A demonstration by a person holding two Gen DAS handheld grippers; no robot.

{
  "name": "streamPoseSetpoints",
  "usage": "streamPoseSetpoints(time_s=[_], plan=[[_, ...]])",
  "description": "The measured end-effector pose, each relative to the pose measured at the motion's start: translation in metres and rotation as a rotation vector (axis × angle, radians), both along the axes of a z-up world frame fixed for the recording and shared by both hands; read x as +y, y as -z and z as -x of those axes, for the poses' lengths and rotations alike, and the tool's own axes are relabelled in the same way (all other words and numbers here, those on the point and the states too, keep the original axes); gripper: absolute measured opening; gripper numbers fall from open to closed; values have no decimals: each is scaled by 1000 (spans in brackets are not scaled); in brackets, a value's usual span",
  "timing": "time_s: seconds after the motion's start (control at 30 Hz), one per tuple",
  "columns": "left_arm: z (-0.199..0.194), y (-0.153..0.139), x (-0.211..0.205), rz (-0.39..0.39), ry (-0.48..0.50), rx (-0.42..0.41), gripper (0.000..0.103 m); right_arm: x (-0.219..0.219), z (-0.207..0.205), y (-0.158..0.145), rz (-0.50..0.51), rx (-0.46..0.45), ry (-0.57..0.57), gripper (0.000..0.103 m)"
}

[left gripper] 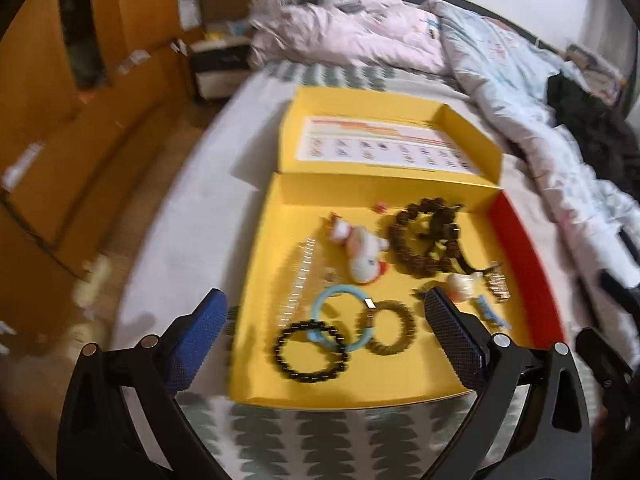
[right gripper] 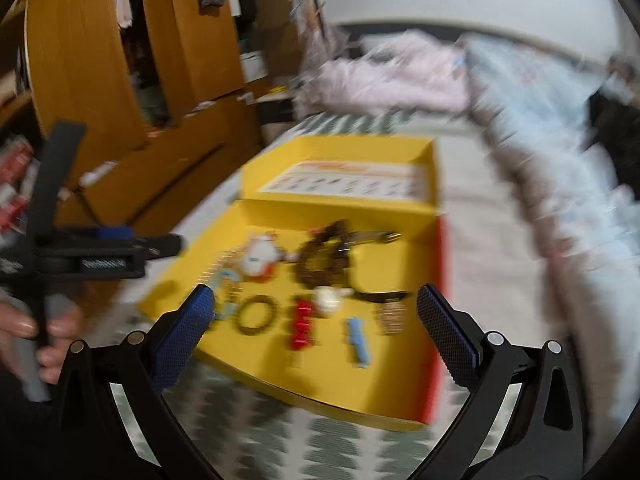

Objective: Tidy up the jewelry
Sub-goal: 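Move the right tool down over the white garlic-shaped ornament in the box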

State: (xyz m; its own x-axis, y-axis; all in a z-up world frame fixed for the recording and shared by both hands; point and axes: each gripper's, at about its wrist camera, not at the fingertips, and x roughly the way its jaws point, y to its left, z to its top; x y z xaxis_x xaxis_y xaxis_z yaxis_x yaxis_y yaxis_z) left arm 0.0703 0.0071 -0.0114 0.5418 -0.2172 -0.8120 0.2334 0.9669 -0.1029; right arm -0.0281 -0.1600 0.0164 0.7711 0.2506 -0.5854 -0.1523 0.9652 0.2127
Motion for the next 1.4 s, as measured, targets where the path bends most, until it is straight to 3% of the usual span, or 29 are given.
streamPoseSetpoints(time_s=[0.1,0.17,0.27,0.43,0.53,0.67,0.9,1.0,1.1,1.23,1.4], plan=[[-14,15,10,77,7,97,97,-2,-27,9,-93,83,-25,100],[-20,25,11,79,3,134,97,0,-45,19,-118,146,-37,95],[-25,34,7,68,24,172,97,8,-63,32,-38,180,-32,94],[-38,51,2,101,67,237,97,15,-77,59,-18,232,-91,94],[-44,61,1,114,77,269,97,23,-73,65,49,201,-118,94],[-49,73,5,145,73,323,97,26,-72,63,58,181,-117,93],[-44,75,12,200,77,364,97,1,-80,69,-52,264,-48,74],[-43,77,7,181,75,373,97,3,-82,72,-33,282,-34,61],[-41,83,3,156,70,377,97,6,-84,77,-37,300,-35,53],[-39,88,-4,121,65,372,97,8,-87,83,-39,321,-35,48],[-36,91,-7,82,58,362,97,6,-93,89,-34,342,4,48]])
